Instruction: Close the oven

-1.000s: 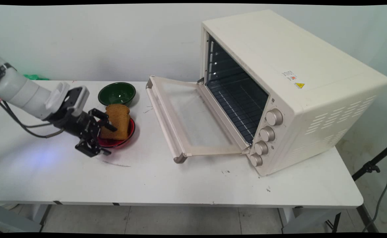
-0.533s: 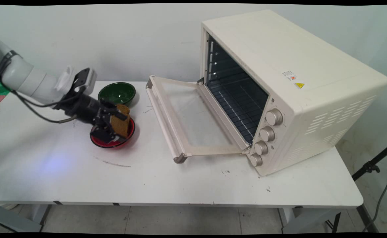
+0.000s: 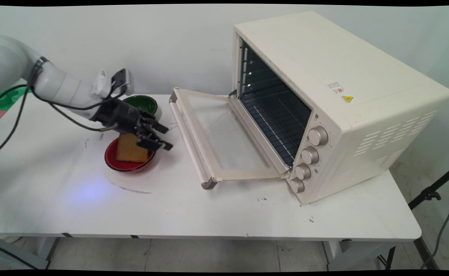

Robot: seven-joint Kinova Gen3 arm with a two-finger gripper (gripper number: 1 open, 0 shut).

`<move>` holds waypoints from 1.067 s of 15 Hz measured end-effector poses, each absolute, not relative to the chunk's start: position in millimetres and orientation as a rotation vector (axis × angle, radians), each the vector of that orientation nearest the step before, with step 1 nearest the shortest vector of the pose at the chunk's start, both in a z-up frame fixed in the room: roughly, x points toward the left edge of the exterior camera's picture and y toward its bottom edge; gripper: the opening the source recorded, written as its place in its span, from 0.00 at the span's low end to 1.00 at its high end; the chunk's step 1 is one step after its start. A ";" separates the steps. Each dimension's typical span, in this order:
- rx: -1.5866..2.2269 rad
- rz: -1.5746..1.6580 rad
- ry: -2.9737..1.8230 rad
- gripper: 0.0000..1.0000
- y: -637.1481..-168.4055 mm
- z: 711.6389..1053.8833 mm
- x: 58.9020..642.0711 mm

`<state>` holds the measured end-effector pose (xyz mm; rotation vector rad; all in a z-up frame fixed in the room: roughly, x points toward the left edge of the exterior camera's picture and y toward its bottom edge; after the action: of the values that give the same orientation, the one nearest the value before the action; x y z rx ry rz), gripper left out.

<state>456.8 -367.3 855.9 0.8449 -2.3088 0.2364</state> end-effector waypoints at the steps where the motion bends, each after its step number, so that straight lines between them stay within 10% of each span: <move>1: 0.859 0.235 -2.299 0.00 -370.2 854.0 454.1; 16: 0.930 0.282 -2.243 0.00 -418.1 817.9 416.5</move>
<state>416.5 -418.1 817.9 0.9298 -2.2431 0.2816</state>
